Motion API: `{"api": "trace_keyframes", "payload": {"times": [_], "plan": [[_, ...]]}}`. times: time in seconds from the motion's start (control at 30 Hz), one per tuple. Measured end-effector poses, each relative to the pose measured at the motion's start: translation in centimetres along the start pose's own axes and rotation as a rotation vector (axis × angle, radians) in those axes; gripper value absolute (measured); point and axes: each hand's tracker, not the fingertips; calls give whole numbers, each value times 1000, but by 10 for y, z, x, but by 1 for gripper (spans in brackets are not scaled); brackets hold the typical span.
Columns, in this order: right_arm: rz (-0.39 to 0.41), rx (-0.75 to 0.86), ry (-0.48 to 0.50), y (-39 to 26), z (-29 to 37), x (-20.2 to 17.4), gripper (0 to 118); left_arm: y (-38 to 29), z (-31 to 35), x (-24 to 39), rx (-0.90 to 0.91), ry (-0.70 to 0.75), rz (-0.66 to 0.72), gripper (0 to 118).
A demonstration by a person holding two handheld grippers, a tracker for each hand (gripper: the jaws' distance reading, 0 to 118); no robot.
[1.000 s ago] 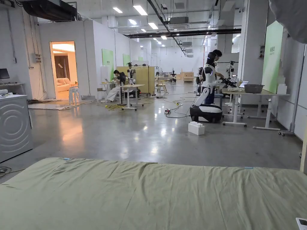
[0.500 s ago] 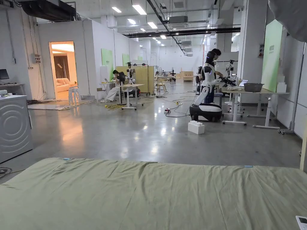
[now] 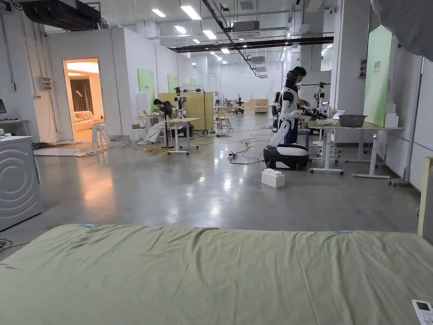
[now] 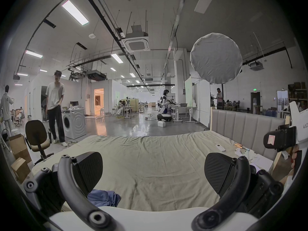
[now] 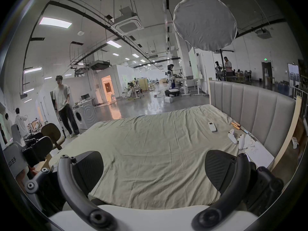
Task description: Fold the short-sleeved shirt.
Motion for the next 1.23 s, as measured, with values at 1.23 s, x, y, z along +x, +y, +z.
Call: {"api": "trace_keyframes", "payload": {"times": [1.23], "plan": [[96, 63, 21, -36, -39, 30, 118, -9, 0, 8, -5, -25, 31, 118]]}}
